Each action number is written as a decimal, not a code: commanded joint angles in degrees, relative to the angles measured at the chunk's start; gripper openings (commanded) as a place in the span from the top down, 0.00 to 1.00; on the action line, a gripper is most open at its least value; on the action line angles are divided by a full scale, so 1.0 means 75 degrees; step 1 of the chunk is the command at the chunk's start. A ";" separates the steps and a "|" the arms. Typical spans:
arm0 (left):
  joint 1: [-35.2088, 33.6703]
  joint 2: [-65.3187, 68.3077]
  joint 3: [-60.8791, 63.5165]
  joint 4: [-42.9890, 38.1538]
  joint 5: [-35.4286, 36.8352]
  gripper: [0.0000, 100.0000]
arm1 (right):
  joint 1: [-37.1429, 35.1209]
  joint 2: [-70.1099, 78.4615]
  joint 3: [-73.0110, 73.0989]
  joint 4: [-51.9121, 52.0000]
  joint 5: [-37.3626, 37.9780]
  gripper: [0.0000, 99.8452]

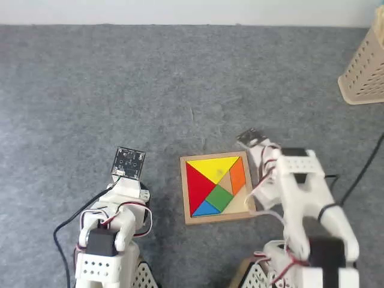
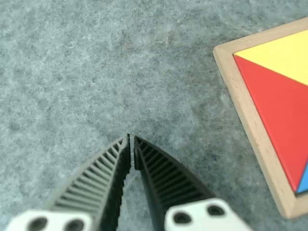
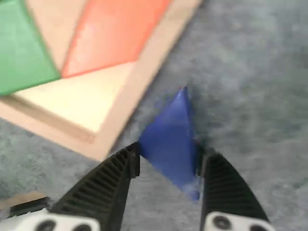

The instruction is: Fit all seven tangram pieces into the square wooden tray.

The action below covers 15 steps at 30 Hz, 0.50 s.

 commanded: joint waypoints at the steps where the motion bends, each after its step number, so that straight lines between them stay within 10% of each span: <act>1: -0.0047 -0.0164 -0.0147 0.0047 0.0047 0.99 | 0.0744 0.0604 -0.0891 -0.0158 0.0035 0.82; 15: -0.0047 -0.0164 -0.0147 0.0047 0.0047 0.99 | 0.1166 -0.0346 -0.2133 0.0615 -0.0856 0.82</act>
